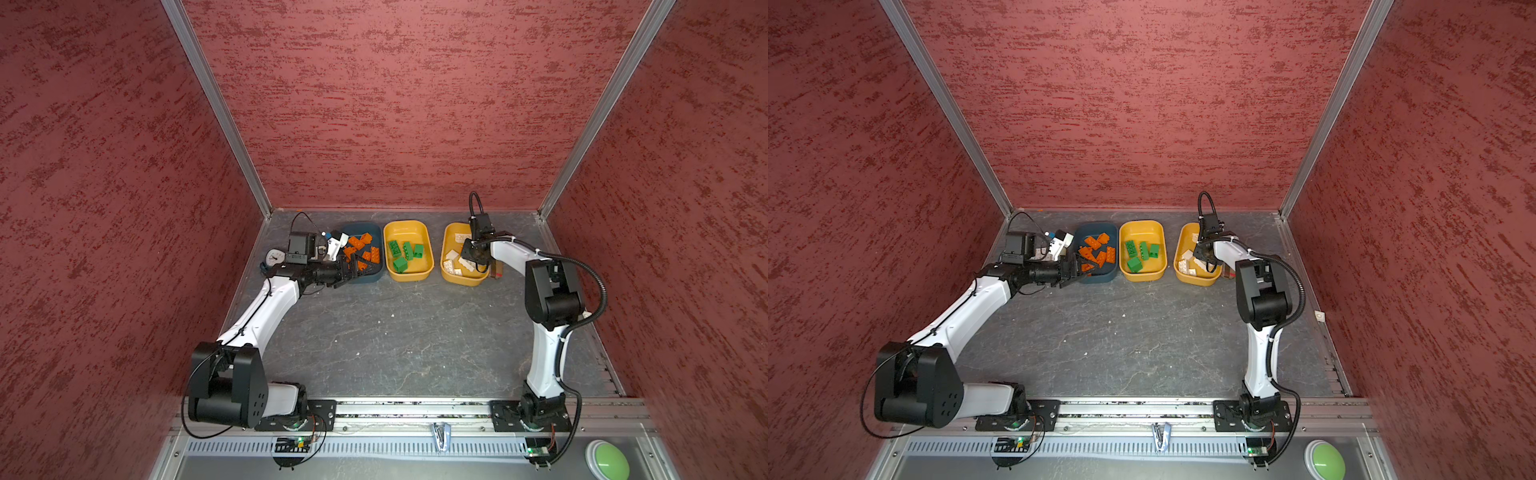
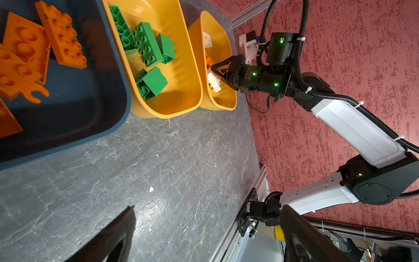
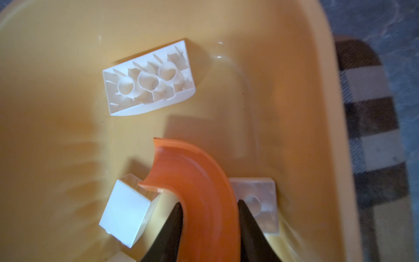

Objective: Sort the legos into containers by color
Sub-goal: Pick up the lego from the container, then place the lego in the container.

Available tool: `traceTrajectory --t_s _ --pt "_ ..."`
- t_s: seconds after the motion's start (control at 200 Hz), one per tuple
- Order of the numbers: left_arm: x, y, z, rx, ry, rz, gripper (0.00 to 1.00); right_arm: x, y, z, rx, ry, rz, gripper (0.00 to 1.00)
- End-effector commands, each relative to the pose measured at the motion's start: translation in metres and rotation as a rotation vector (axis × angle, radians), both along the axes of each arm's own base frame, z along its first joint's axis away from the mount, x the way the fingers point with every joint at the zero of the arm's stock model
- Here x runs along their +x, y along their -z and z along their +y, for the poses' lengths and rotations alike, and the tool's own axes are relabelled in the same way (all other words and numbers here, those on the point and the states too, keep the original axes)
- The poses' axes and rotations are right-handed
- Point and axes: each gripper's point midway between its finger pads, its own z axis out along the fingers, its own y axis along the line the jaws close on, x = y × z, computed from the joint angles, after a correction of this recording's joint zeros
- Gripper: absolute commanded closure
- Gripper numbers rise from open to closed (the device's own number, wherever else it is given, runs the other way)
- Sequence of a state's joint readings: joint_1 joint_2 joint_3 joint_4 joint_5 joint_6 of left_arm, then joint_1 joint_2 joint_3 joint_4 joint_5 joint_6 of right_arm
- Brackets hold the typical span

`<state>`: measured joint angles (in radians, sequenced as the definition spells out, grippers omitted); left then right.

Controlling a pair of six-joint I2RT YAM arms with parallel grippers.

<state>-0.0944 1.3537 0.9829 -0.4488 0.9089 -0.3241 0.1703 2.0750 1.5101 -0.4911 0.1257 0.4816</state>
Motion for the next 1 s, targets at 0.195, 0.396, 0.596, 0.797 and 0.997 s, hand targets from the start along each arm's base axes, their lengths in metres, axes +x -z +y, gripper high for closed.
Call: traceTrajectory --t_s 0.195,0.396,0.596,0.797,0.997 --pt "0.000 -0.013 0.005 -0.001 0.003 -0.046 0.01 -0.010 -0.083 0.031 0.004 -0.120 -0.170 0.72" --pt "0.002 -0.017 0.024 0.012 -0.047 -0.051 0.01 -0.043 -0.111 0.120 0.120 -0.335 -0.243 0.73" --pt "0.006 -0.017 0.044 0.045 -0.116 -0.044 0.01 -0.074 -0.124 0.239 0.228 -0.599 -0.303 0.73" --pt "0.007 -0.012 0.062 0.065 -0.193 -0.038 0.00 -0.078 -0.110 0.319 0.315 -0.737 -0.316 0.73" --pt "0.007 -0.009 0.069 0.073 -0.224 -0.038 0.01 -0.058 -0.089 0.356 0.319 -0.773 -0.310 0.62"
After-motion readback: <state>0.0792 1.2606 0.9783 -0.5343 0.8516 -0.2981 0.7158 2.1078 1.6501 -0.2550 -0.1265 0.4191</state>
